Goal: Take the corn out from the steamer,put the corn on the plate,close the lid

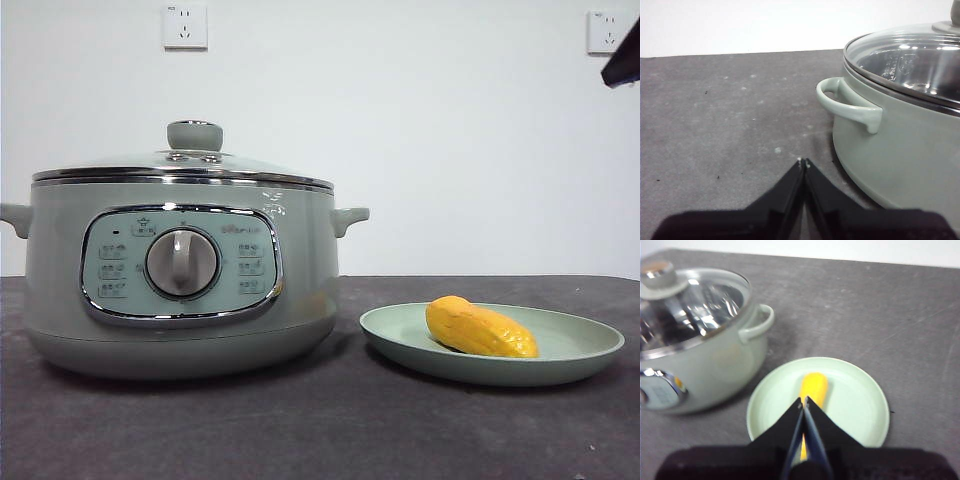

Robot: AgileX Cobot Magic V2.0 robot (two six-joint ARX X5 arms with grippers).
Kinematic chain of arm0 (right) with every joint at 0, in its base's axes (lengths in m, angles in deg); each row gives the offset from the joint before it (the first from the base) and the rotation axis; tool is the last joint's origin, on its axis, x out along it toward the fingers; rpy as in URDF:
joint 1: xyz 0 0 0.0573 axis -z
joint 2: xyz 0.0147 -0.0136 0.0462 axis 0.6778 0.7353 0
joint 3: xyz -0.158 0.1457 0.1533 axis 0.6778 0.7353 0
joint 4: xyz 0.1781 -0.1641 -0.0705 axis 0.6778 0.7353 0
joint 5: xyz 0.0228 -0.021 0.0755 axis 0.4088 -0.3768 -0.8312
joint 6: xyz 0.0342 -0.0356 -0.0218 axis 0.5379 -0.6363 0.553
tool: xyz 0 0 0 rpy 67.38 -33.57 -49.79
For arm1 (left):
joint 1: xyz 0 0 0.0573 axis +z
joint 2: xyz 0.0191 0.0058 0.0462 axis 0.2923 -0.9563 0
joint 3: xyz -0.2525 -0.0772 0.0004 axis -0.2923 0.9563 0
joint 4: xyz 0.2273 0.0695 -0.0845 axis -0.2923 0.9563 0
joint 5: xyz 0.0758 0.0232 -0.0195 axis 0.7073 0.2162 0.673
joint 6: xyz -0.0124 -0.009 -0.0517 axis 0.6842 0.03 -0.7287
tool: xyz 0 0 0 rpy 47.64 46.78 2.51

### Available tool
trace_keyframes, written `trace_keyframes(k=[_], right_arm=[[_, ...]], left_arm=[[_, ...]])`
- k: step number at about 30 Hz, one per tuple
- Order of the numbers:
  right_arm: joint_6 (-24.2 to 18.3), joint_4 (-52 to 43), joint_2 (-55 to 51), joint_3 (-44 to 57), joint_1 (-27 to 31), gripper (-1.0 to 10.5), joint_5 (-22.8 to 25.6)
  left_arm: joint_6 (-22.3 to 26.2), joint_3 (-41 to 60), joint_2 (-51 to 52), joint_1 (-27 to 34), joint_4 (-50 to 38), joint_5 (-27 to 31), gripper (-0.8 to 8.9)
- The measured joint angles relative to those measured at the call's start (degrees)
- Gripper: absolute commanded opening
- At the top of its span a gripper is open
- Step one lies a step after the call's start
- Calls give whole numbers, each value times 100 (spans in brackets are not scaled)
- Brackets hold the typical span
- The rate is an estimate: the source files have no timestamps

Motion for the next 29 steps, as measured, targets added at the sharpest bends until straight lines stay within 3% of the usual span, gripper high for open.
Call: trace_keyframes(k=[4, 10, 13, 15, 21, 29], right_arm=[[-376, 260, -590, 57, 586, 2, -35], [-616, -492, -1856, 544, 2411, 2, -1038], [-761, -1029, -2315, 1106, 2988, 2, -1421], [-811, -1325, -2553, 1486, 3123, 2, -1639], [-835, -1512, -2710, 2387, 3145, 2, -1670], [-715, -1375, -2712, 2791, 3147, 2, -1650]], left_arm=[[0, 0, 0, 0, 0, 2, -2], [0, 0, -2, 0, 0, 2, -1], [0, 0, -2, 0, 0, 4, -1], [0, 0, -2, 0, 0, 4, -1], [-2, 0, -2, 0, 0, 7, -1], [-2, 0, -2, 0, 0, 7, -1]])
